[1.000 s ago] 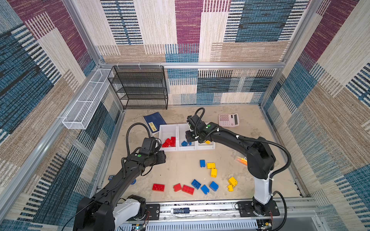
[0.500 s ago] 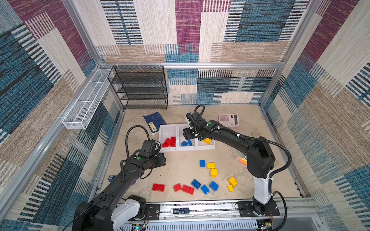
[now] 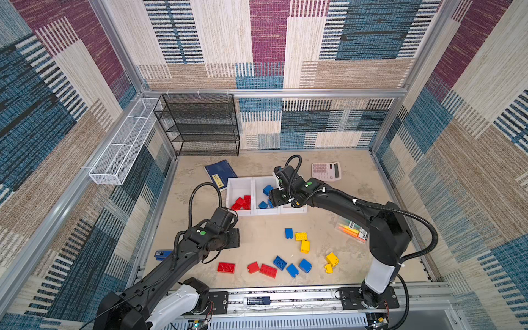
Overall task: Sort the legos into containers by color
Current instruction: 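Grasp a red brick near the robot with the left gripper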
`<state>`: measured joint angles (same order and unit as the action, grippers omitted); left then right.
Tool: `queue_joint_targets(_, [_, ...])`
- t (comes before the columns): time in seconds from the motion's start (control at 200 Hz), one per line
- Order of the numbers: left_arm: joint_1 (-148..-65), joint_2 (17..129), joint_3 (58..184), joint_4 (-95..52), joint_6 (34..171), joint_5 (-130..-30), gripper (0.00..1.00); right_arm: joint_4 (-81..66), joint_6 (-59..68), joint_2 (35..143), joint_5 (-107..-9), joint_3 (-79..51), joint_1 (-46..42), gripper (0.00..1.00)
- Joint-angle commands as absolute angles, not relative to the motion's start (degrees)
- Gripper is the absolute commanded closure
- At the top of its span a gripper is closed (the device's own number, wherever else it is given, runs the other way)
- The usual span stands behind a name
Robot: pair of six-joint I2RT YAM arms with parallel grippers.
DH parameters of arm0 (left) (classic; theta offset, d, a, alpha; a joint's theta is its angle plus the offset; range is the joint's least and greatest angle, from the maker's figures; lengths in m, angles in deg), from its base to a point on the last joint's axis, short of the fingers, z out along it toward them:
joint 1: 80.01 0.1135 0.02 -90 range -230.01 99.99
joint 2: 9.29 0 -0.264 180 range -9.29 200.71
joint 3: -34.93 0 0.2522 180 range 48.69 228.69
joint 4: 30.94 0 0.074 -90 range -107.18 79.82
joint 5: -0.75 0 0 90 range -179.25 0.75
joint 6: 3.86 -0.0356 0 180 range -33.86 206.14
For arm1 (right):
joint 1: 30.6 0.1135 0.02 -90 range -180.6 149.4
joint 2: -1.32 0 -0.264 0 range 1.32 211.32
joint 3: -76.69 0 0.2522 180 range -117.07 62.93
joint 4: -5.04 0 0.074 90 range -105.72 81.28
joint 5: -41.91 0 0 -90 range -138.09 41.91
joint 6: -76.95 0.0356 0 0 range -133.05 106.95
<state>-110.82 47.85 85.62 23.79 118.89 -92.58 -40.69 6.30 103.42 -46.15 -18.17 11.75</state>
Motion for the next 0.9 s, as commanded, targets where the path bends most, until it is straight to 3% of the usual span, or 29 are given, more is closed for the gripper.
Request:
queue_joint_targets(0.0, [-113.84, 48.11, 85.60, 30.78, 124.63, -99.24, 0.35, -37.49, 7.12, 101.12, -47.00, -15.68, 11.50, 0.32])
queue_joint_targets(0.431, [-126.14, 52.70, 85.43, 38.50, 135.24, -104.16, 0.28, -34.51, 7.75, 95.56, -48.33, -7.19, 10.26, 0.31])
queue_joint_targets(0.897, [-128.62, 54.79, 80.78, 35.48, 137.83, -100.22, 0.29, -34.52, 7.87, 94.35, -48.57, -5.36, 9.74, 0.31])
